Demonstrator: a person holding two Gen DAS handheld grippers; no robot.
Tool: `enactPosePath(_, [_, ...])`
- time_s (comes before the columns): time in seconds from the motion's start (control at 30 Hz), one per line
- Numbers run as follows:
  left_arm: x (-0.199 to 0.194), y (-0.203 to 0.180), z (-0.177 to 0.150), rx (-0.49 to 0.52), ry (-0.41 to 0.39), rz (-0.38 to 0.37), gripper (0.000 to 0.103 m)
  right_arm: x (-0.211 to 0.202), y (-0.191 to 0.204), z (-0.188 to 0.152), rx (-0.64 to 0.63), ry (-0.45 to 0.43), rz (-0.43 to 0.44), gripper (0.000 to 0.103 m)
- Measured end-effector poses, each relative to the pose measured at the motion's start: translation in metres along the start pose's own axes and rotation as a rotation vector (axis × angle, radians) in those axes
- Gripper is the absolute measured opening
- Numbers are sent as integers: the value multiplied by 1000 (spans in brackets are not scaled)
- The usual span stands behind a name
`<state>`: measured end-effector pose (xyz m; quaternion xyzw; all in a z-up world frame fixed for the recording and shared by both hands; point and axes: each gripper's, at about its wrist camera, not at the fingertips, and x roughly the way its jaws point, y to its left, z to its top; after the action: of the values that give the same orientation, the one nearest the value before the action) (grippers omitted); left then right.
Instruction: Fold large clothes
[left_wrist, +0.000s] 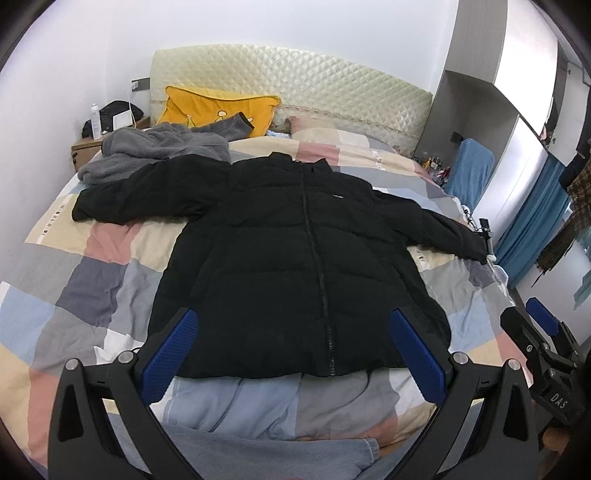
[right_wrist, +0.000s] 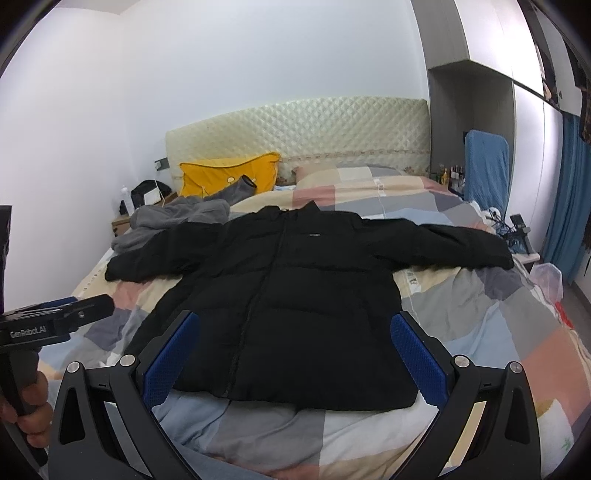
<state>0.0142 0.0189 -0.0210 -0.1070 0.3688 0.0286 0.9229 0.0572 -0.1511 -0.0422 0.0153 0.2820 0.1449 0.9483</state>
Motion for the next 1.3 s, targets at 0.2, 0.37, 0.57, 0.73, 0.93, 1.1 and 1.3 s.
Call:
enactPosePath(0.2, [18,9,2,6,25,31,103,13,-14,-1,32,19,5,103])
enactPosePath(0.37, [36,33,11,-10,56,60,103,30,-32,-1,41,49,43,103])
enactPosePath(0.57, [68,80,17,-74,169,107,103,62,-70,0,104,128,74,103])
enactPosePath(0.73, [93,116,12,-100,295,115,103,84,-108,-6,176,215,129,103])
enactPosePath(0.93, [132,148,-1,-162,498,70,103,96,-147,-9,194,329,223,103])
enactPosePath(1.1, [153,162,-8,-185,598,48,103,117,-172,-10,209,456,319,103])
enactPosePath(1.3, [176,170,-10,-221,673,-12,103,163,-193,-37,198,635,364,86])
